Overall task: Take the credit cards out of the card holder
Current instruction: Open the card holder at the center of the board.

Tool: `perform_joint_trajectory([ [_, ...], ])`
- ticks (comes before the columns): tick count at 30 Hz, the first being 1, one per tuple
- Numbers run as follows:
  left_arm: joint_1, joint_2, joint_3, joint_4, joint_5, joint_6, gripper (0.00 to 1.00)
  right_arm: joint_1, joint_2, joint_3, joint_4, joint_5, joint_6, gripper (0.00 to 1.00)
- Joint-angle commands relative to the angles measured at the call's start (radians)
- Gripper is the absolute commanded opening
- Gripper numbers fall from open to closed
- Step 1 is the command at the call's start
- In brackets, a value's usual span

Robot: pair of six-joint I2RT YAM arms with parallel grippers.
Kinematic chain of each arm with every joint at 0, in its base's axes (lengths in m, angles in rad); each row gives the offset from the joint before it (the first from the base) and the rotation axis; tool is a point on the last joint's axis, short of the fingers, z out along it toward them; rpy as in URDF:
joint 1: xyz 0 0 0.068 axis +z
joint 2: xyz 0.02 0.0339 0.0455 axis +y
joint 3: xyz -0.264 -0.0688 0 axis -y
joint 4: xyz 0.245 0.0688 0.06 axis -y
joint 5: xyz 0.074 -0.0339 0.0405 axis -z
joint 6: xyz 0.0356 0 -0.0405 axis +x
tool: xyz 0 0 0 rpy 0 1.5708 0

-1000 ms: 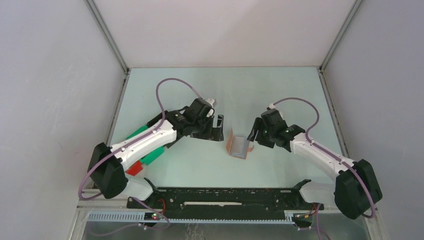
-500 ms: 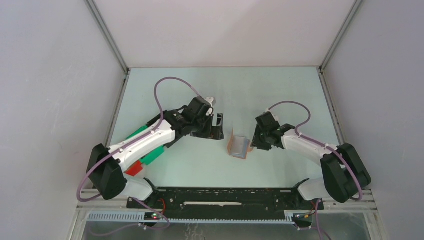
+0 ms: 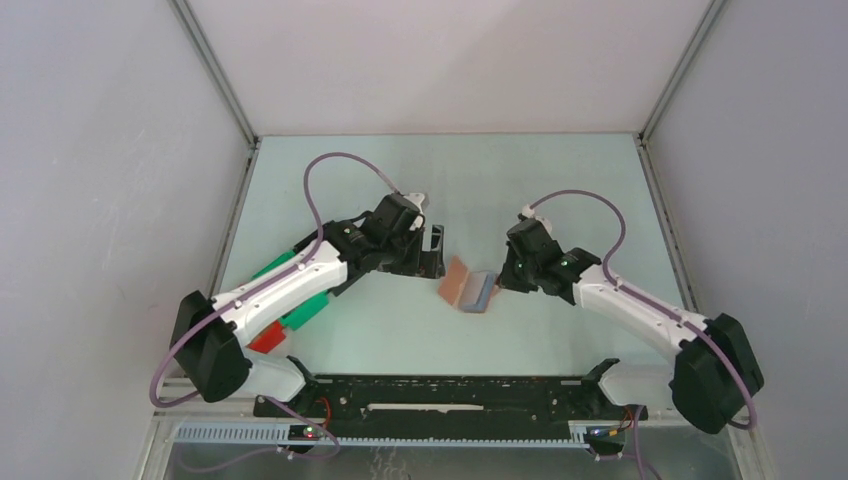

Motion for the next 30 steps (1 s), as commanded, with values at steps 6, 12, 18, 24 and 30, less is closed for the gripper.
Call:
perform_joint_trajectory([
  [6,0.024,-0.056,0.015,-0.006,-0.047,0.012,0.95,0.083,-0.101,0.108,0.005,-0.043,0.058,0.00],
  [12,0.023,-0.043,-0.009,0.009,-0.023,0.005,0.95,0.083,-0.046,0.105,0.000,-0.031,0.049,0.00],
  [18,0.024,-0.037,-0.043,0.035,0.029,-0.004,0.95,0.028,-0.104,0.033,-0.013,-0.029,0.035,0.00],
  [24,0.024,-0.015,-0.047,0.051,0.050,-0.004,0.95,-0.074,-0.190,-0.114,-0.038,-0.032,0.019,0.00],
  [30,0.023,0.018,-0.035,0.060,0.074,-0.001,0.95,-0.105,-0.170,-0.207,-0.052,-0.011,0.056,0.05],
])
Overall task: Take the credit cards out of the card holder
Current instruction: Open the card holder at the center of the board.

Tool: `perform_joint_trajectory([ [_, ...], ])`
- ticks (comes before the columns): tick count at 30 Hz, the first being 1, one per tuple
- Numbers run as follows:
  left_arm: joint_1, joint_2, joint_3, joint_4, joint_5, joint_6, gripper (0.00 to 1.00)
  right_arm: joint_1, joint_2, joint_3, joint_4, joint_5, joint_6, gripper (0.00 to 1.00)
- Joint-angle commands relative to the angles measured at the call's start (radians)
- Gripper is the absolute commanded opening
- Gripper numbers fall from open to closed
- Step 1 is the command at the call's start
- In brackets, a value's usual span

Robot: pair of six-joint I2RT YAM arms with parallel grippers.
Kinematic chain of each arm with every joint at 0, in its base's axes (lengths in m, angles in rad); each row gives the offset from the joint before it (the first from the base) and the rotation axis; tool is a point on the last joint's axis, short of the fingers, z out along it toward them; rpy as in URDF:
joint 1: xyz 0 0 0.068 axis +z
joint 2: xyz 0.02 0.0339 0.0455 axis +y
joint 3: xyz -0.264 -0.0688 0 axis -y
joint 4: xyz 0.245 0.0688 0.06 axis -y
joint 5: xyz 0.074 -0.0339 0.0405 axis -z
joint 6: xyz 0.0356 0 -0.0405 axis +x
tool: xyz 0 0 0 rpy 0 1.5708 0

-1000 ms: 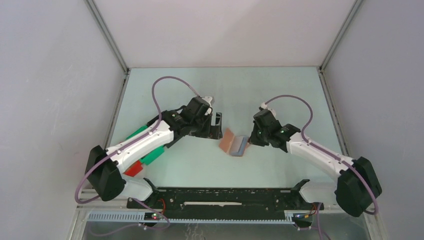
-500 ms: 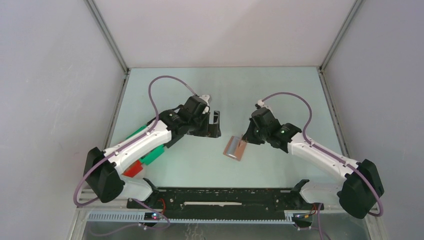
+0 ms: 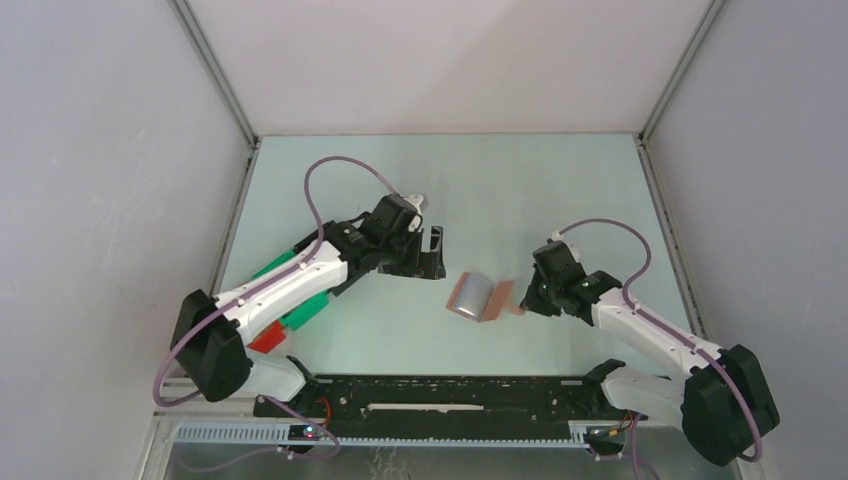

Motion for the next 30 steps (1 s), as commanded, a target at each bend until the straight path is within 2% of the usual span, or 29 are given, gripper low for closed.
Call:
perform_joint_trajectory([
  [1,0.002,0.023,-0.004,0.030,0.035,-0.002,0.95,-0.010,0.020,-0.023,-0.018,0.028,0.023,0.16],
  [2,0.002,0.027,-0.004,0.033,0.039,-0.004,0.95,-0.012,0.031,-0.023,-0.019,0.030,0.027,0.26],
  [3,0.001,0.029,-0.004,0.034,0.043,-0.005,0.95,-0.015,0.040,-0.022,-0.018,0.030,0.029,0.29],
  [9,-0.003,0.032,-0.005,0.038,0.046,-0.008,0.95,-0.034,-0.022,0.002,-0.048,0.066,0.028,0.32],
  [13,-0.004,0.045,-0.004,0.044,0.052,-0.011,0.95,-0.050,-0.093,0.043,-0.112,0.111,0.021,0.49],
  [15,-0.005,0.055,0.000,0.049,0.060,-0.014,0.95,-0.055,-0.128,0.066,-0.139,0.137,0.020,0.53],
  [19,-0.012,0.084,0.013,0.061,0.075,-0.018,0.95,-0.056,-0.199,0.100,-0.140,0.123,0.024,0.53],
  [23,-0.014,0.109,0.025,0.074,0.077,-0.021,0.95,-0.003,-0.227,0.136,-0.053,0.057,0.026,0.51],
  [30,-0.010,0.135,0.026,0.077,0.063,-0.032,0.95,0.152,-0.052,0.238,0.120,-0.044,0.051,0.46],
])
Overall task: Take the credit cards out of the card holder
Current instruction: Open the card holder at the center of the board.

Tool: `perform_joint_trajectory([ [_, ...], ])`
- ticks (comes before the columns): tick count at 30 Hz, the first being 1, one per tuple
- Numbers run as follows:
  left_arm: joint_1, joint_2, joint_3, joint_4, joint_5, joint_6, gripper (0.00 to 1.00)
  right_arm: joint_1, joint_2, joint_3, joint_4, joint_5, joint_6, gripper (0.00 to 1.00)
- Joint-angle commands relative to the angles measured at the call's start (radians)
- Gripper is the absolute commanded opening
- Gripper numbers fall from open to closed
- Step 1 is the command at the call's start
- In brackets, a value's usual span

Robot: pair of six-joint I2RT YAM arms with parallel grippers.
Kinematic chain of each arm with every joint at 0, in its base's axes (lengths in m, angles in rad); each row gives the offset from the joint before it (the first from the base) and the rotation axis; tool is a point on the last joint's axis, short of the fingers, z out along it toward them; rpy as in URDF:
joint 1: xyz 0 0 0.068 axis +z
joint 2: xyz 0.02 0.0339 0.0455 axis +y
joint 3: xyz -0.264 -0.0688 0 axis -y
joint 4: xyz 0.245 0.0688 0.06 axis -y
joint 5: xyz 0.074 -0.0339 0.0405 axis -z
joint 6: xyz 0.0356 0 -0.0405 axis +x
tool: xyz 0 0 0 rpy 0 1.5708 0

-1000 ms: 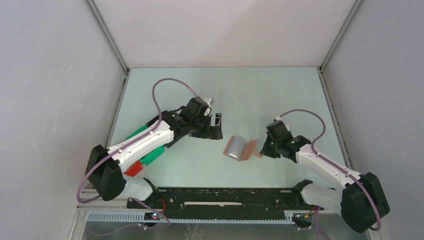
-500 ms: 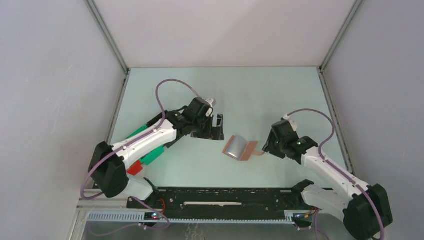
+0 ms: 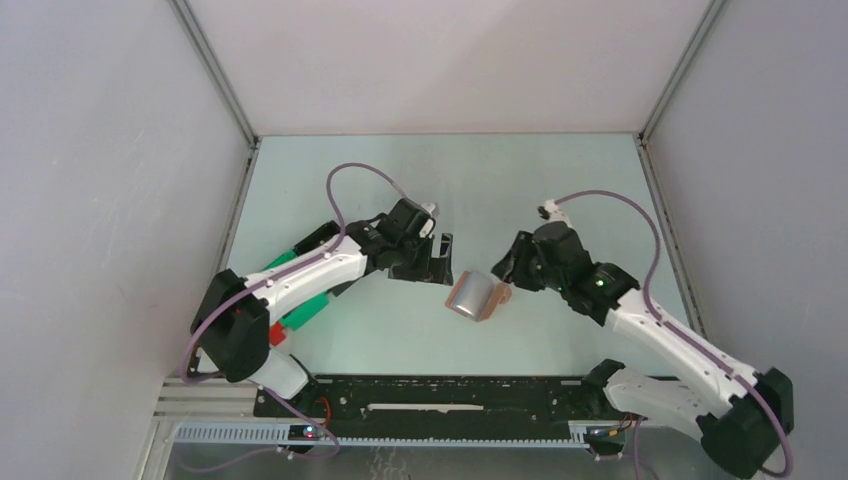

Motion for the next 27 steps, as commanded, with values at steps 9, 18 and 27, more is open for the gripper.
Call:
perform_joint_trajectory([
  [9,0.033,-0.055,-0.059,0.061,-0.008,-0.064,0.95,0.063,0.338,0.073,0.152,-0.173,0.053,0.38],
  [18,0.011,-0.013,-0.072,0.166,0.084,-0.081,0.95,-0.033,0.270,-0.221,0.176,-0.190,0.069,0.36],
  [27,-0.026,0.149,0.004,0.271,0.216,-0.127,0.95,-0.124,0.209,-0.293,0.179,-0.183,0.049,0.36],
])
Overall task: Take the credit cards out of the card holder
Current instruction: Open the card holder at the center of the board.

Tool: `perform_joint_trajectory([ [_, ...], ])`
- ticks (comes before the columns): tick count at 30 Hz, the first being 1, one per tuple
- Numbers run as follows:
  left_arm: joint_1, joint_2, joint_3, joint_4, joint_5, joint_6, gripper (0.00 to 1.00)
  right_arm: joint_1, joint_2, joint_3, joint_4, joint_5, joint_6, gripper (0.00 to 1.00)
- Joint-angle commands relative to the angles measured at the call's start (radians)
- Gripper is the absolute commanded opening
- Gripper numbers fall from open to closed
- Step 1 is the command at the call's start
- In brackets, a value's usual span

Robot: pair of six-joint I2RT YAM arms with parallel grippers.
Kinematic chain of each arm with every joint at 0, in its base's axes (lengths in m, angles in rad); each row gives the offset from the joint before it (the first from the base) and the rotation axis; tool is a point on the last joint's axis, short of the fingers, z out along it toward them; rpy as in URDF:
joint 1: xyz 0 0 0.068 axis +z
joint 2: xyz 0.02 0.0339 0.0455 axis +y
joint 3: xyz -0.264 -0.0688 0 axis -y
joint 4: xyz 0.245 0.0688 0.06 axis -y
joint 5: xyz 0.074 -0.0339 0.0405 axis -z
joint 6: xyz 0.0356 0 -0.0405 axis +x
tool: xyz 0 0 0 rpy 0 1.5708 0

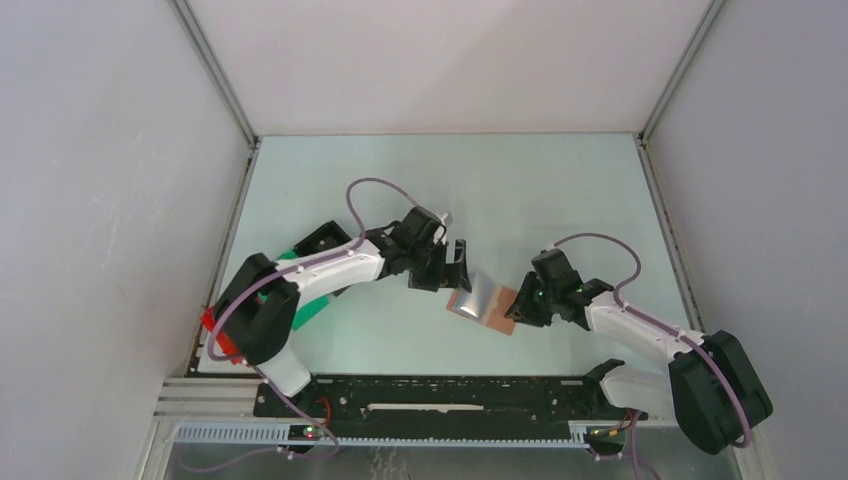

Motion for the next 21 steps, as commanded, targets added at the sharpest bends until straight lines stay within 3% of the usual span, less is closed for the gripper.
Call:
perform_joint_trajectory([
  [1,-0.013,0.073,0.063,0.073,0.096,-0.042,0.95,-0.013,-0.003,-0.014,0.015,0.023,-0.013,0.35],
  [21,-0.041,0.250,0.116,0.167,0.169,-0.083,0.95,-0.033,-0.005,-0.064,0.050,0.024,-0.005,0.34],
])
